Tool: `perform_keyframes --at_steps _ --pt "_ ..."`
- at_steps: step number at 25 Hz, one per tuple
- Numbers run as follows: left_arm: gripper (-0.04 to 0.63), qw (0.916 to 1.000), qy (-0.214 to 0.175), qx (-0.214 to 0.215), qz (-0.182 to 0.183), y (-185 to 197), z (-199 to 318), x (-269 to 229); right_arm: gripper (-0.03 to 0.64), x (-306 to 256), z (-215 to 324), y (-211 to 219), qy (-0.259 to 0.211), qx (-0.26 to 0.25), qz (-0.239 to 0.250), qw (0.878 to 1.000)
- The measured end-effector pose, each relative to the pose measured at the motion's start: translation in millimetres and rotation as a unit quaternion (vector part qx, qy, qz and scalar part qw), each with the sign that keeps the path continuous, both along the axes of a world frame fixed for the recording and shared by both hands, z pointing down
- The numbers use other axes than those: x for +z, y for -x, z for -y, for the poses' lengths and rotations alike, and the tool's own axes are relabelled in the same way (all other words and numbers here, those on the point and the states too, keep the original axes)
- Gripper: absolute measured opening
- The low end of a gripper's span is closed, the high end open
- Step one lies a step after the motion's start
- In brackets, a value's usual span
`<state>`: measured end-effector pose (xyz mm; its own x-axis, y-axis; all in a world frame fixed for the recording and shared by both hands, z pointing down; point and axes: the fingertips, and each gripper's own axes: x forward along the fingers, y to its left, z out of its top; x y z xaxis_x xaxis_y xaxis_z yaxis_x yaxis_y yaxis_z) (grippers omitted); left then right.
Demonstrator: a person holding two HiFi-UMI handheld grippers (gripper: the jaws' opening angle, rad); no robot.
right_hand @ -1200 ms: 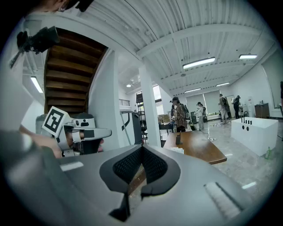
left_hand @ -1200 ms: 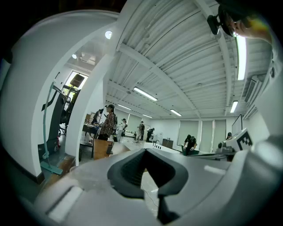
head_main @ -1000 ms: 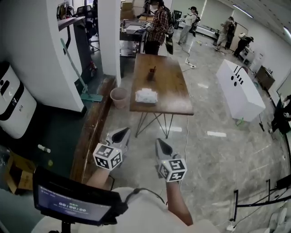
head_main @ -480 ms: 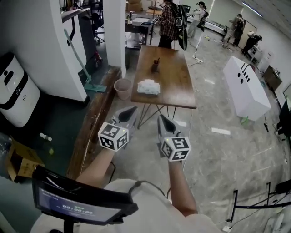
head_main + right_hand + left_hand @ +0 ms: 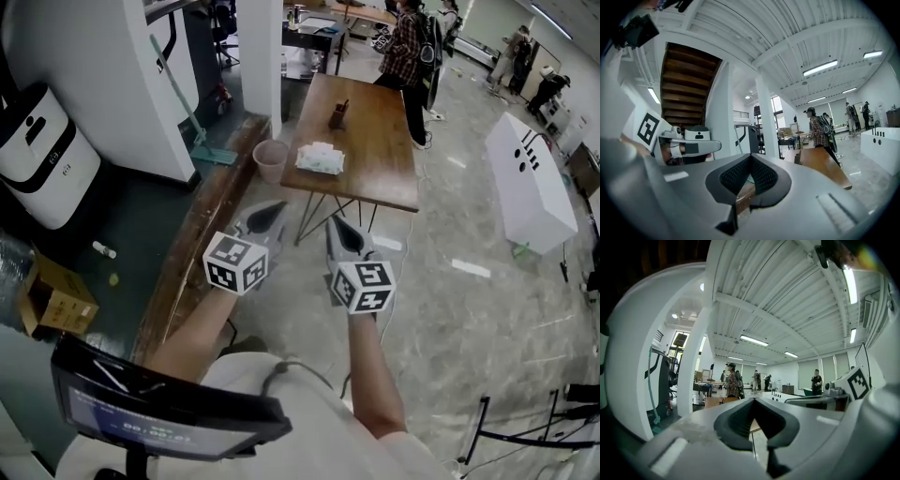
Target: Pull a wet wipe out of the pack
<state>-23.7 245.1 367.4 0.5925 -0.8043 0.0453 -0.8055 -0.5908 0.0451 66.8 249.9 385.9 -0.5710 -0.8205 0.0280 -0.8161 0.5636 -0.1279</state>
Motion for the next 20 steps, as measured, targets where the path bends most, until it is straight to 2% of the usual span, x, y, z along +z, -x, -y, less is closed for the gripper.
perform_keyframes --at_steps 11,15,20 --pt "0.003 0.9999 0.006 0.0 -0.015 -9 26 3 0.008 5 22 -10 0.007 0.007 0.005 1.0" --pt "0.003 0.9997 0.001 0.016 -0.017 -20 50 1 0.008 7 44 -18 0.009 0.025 -0.001 1.0" --pt "0.003 0.9992 0.011 0.021 -0.032 -13 89 9 0.008 18 74 -13 0.024 0.043 -0.009 0.999"
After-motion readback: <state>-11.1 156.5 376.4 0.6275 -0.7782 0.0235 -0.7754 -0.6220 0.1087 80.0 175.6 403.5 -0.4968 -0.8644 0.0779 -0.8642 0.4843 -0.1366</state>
